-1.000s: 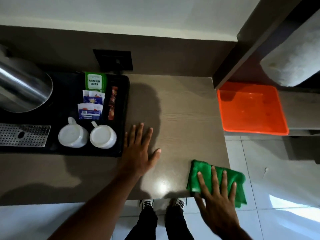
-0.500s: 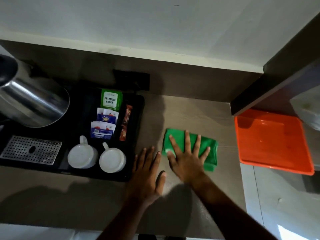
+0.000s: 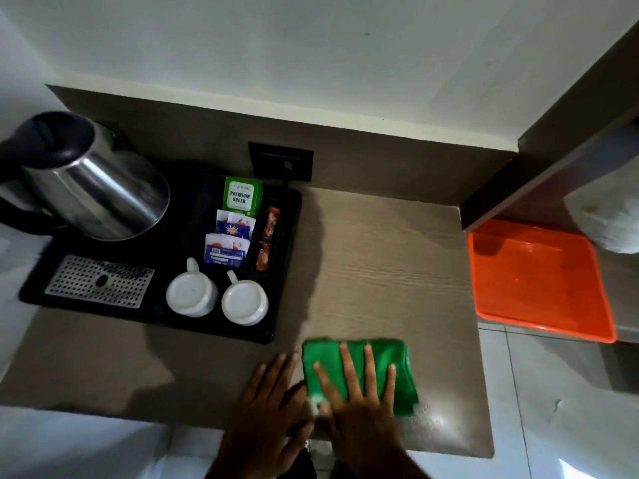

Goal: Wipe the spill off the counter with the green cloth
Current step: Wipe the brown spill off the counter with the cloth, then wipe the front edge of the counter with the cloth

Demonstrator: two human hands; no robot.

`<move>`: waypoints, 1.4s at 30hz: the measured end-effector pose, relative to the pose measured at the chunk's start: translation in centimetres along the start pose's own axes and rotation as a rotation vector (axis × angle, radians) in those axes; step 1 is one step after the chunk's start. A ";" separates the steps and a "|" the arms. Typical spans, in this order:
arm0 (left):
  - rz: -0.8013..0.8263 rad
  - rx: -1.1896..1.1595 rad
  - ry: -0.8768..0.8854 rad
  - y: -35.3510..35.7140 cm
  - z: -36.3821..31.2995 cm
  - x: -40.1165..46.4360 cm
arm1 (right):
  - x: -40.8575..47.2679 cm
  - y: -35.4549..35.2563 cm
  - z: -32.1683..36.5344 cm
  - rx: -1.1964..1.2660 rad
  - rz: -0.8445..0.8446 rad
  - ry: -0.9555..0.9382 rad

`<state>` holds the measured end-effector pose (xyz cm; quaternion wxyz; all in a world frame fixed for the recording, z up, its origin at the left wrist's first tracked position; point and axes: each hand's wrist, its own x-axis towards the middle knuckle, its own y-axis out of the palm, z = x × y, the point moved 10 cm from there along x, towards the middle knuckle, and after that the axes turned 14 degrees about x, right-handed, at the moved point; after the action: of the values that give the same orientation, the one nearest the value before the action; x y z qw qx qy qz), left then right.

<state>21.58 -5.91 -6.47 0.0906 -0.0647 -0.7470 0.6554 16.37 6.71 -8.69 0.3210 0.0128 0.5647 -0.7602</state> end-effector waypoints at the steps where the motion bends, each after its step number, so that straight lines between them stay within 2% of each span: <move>1: -0.012 0.009 -0.006 -0.2 0.1 -0.4 | -1.6 0.8 0.2 0.009 -0.020 -0.002; 4: -0.007 -0.017 -0.076 -0.9 0.6 -0.1 | -1.6 0.5 -0.1 0.043 0.014 -0.015; 5: 0.003 -0.036 -0.090 -1.0 0.7 0.1 | 0.1 -0.5 -0.3 0.041 0.027 -0.024; 7: 0.012 -0.071 -0.110 -0.9 0.9 0.2 | 5.9 -3.9 -0.6 -0.015 -0.055 -0.030; 11: -0.003 -0.113 -0.153 -0.4 1.1 0.1 | 13.9 -7.3 -0.5 0.021 -0.048 0.112; 13: 0.005 -0.082 -0.147 -0.1 1.1 0.2 | 12.5 -6.3 0.6 -0.002 -0.047 0.085; 17: 0.050 -0.036 -0.107 0.5 0.5 0.1 | 2.7 -2.6 2.0 -0.012 -0.037 -0.016; 23: 0.131 -0.032 -0.128 -0.1 0.7 0.2 | -5.6 -1.6 -3.0 -0.101 0.009 0.047; 25: 0.156 -0.066 -0.151 -0.7 0.5 0.5 | -6.9 -1.7 -3.1 -0.039 -0.001 0.094; 28: 0.200 -0.117 -0.207 -1.4 -0.2 1.0 | -7.9 -0.8 -3.4 0.127 0.132 0.146; 29: 0.198 -0.127 -0.221 -1.8 -0.5 1.4 | -7.9 -1.6 -3.5 0.080 0.225 0.132; 30: 0.188 -0.135 -0.227 -2.1 -0.7 1.8 | -7.8 -2.8 -3.1 0.034 0.248 0.063; 32: 0.179 -0.124 -0.211 -2.8 -1.5 4.0 | -7.0 -5.9 -3.7 0.169 0.242 -0.039; 33: 0.176 -0.113 -0.214 -3.1 -1.8 5.4 | -6.5 -8.0 -4.4 0.363 0.217 -0.028; 36: 0.139 -0.104 -0.255 -4.4 -2.3 10.3 | -4.7 -15.1 -9.4 0.873 -0.045 0.034; 39: 0.114 -0.083 -0.230 -5.6 -3.5 15.5 | -3.9 -19.0 -18.2 1.199 -0.318 0.287; 42: 0.121 -0.049 -0.208 -6.5 -4.5 20.0 | -2.4 -21.7 -25.6 1.430 -0.452 0.491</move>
<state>3.20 1.87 1.54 -0.0286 -0.0437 -0.7629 0.6444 -1.42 33.41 1.37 -0.0614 0.2686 -0.0173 -0.9611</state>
